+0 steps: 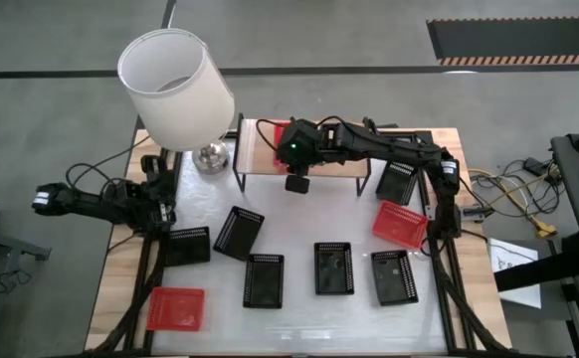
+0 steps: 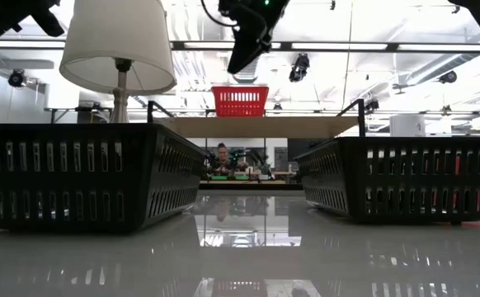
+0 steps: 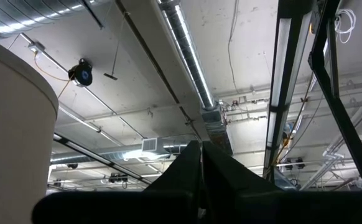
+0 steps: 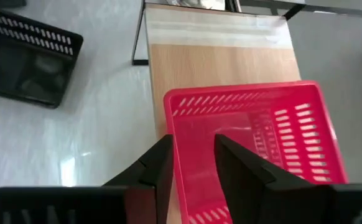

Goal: Stack baskets on shelf by color
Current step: Put the top middle red basket on the shelf

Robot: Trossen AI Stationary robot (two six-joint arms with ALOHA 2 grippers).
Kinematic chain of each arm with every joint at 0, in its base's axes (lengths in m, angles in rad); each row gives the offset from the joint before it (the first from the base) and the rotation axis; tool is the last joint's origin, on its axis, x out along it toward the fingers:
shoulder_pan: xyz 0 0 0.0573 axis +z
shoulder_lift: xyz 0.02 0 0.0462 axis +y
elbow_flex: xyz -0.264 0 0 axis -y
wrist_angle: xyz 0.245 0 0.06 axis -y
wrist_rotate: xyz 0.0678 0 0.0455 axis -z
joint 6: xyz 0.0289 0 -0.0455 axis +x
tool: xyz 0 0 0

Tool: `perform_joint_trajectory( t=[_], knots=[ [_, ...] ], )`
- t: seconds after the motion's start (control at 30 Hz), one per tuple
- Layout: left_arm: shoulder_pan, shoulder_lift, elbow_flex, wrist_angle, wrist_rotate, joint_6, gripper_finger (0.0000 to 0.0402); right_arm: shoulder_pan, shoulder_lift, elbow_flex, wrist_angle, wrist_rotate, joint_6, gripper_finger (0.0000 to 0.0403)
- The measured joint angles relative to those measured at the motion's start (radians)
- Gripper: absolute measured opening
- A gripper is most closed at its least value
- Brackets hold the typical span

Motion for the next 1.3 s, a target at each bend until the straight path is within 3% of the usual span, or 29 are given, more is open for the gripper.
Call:
perform_joint_trajectory(
  t=[0.13,0.3,0.5,0.7,0.9,1.3],
  knots=[
    [0.000,0.000,0.000,0.000,0.000,0.000,0.0000,-0.013,-0.001,0.065,-0.135,0.017,-0.002,0.0090],
    [0.000,0.000,0.000,0.000,0.000,0.000,0.0000,-0.076,-0.002,0.075,-0.293,0.106,0.020,0.0038],
    [0.000,0.000,0.000,0.000,0.000,0.000,0.0000,-0.172,-0.001,0.016,-0.345,0.076,0.049,0.0009],
    [0.000,0.000,0.000,0.000,0.000,0.000,0.0000,-0.204,0.000,-0.051,-0.202,-0.125,0.030,0.0009],
    [0.000,0.000,0.000,0.000,0.000,0.000,0.0000,-0.203,0.001,-0.070,-0.031,-0.134,-0.001,0.0009],
    [0.000,0.000,0.000,0.000,0.000,0.000,0.0000,-0.203,0.001,-0.078,0.060,-0.119,-0.035,0.0008]
  ],
)
